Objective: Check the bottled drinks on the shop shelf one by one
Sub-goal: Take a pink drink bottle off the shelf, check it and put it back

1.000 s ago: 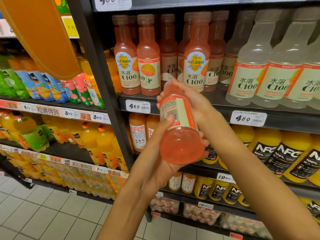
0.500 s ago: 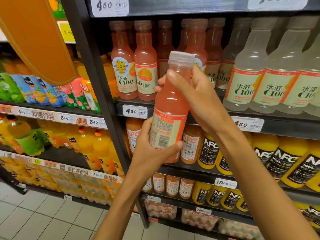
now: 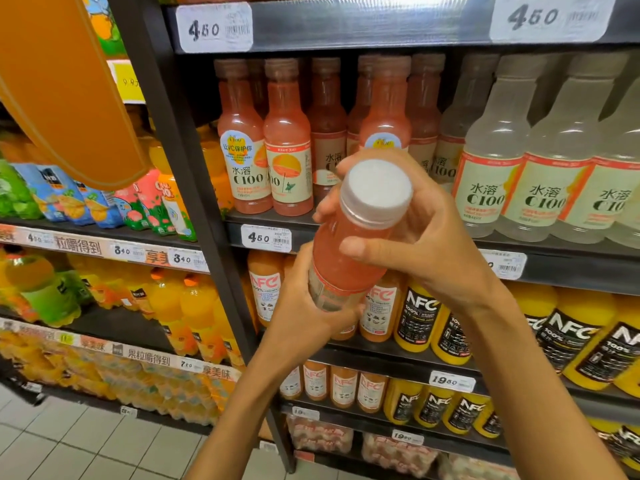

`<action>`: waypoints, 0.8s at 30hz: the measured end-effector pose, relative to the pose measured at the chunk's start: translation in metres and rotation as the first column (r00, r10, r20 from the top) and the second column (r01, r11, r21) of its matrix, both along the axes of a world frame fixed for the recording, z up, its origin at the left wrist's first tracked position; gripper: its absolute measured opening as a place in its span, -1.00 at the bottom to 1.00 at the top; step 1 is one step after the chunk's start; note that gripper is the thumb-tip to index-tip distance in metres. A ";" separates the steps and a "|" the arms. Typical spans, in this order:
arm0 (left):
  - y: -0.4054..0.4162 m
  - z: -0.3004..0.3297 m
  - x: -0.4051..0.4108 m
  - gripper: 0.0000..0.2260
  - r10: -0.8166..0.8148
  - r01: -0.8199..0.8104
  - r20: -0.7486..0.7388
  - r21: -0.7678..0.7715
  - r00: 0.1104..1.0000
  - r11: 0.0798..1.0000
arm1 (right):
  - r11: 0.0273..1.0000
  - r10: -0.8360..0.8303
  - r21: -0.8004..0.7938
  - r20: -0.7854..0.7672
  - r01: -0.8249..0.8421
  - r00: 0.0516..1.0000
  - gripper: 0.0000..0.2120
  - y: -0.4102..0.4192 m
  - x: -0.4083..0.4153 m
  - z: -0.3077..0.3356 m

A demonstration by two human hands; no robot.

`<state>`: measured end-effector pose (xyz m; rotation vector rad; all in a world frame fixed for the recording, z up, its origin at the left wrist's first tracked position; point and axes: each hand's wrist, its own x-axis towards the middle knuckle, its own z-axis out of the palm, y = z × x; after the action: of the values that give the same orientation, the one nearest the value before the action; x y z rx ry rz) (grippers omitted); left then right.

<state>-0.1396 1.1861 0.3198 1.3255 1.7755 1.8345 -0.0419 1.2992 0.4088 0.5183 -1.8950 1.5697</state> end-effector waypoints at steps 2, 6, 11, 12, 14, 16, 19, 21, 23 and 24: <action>-0.006 0.000 -0.002 -0.34 -0.105 0.105 0.018 -0.045 0.994 0.993 | 1.000 0.015 -0.026 0.038 -0.014 0.999 -0.49 0.002 -0.004 0.005; -0.009 -0.003 0.009 -0.25 -0.215 0.218 0.134 -0.011 0.967 0.976 | 0.980 0.084 -0.190 0.147 -0.055 0.986 -0.83 0.003 -0.013 0.010; -0.001 -0.005 0.029 -0.41 -0.001 -0.006 0.093 0.069 0.996 0.998 | 0.890 -0.282 -0.320 0.177 0.326 0.943 -0.92 0.004 -0.023 0.012; 0.002 -0.004 0.032 -0.44 0.033 -0.038 0.091 0.055 0.995 0.998 | 0.867 -0.305 -0.340 0.216 0.364 0.928 -0.83 0.004 -0.025 0.012; 0.007 -0.002 0.035 -0.50 0.037 -0.048 0.174 0.062 0.984 0.997 | 0.866 -0.263 -0.350 0.289 0.358 0.920 -0.67 0.007 -0.026 0.014; 0.006 0.000 0.030 -0.46 -0.052 0.034 0.266 0.071 0.963 0.997 | 0.898 -0.165 -0.346 0.307 0.272 0.937 -0.64 0.015 -0.025 0.021; -0.003 0.001 0.020 -0.25 -0.234 0.238 0.398 0.038 0.887 0.970 | 0.911 0.002 -0.394 0.297 0.121 0.955 -0.59 0.022 -0.025 0.025; -0.003 -0.001 0.019 -0.21 -0.287 0.310 0.470 0.031 0.835 0.950 | 0.887 0.104 -0.459 0.296 0.046 0.950 -0.56 0.019 -0.029 0.021; -0.002 -0.003 0.020 -0.20 -0.288 0.306 0.478 0.041 0.830 0.951 | 0.886 0.079 -0.461 0.276 0.060 0.958 -0.62 0.014 -0.034 0.017; -0.002 -0.002 0.020 -0.24 -0.264 0.275 0.468 0.046 0.844 0.960 | 0.893 0.028 -0.440 0.270 0.097 0.962 -0.66 0.013 -0.035 0.015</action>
<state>-0.1199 1.1845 0.3177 0.9495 1.2797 1.7767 -0.0769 1.3121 0.4242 0.0657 -1.6261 2.0590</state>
